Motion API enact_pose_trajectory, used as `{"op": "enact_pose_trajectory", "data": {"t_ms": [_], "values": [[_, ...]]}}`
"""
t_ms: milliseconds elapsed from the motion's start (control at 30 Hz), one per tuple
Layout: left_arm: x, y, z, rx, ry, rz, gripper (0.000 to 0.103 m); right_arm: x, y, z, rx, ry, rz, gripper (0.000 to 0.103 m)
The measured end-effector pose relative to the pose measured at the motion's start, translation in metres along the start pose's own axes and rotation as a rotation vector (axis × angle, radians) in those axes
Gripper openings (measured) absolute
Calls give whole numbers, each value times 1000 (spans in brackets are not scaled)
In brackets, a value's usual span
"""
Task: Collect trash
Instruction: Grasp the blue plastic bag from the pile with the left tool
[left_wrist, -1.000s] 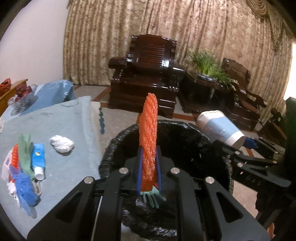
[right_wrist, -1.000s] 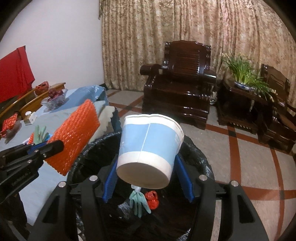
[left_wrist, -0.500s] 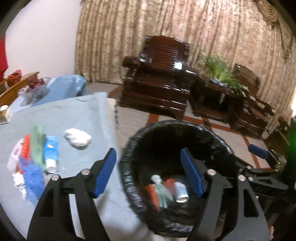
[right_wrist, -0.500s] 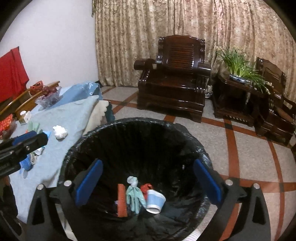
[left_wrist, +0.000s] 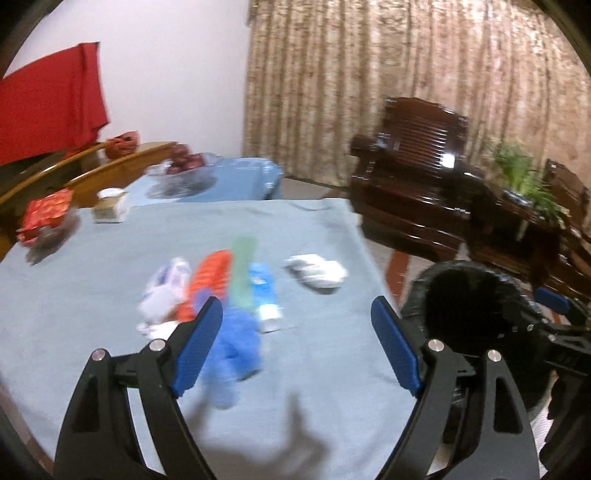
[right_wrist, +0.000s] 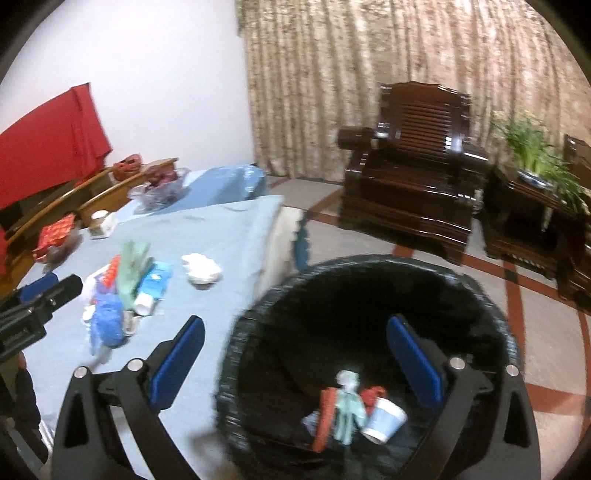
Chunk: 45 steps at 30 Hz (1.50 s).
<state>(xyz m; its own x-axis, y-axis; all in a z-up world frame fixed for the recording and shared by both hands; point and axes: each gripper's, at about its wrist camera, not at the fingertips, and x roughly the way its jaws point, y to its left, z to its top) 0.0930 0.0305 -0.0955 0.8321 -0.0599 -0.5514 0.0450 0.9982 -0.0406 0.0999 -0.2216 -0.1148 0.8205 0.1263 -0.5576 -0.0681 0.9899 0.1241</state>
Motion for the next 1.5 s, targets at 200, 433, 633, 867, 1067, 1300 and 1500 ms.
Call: {"op": "enact_pose_trajectory", "data": {"t_ms": [200,433,633,867,1067,1300,1500], "values": [[-2,41,-10,-54,19,70,80,18,47,1,-58,8,84,97],[6,56,-24,-65,51,81,74,43,79,-4,-114,15,132,97],[23,61,-27,-80,74,74,67,65,88,-4,-115,29,148,96],[59,57,-34,-76,123,61,61,86,86,2,-110,49,137,96],[84,55,-39,-71,165,57,49,100,88,-1,-119,78,141,96],[92,48,-40,-44,178,37,27,105,89,-4,-126,93,143,95],[80,52,-37,-71,156,29,21,103,89,-5,-128,92,146,95]]}}
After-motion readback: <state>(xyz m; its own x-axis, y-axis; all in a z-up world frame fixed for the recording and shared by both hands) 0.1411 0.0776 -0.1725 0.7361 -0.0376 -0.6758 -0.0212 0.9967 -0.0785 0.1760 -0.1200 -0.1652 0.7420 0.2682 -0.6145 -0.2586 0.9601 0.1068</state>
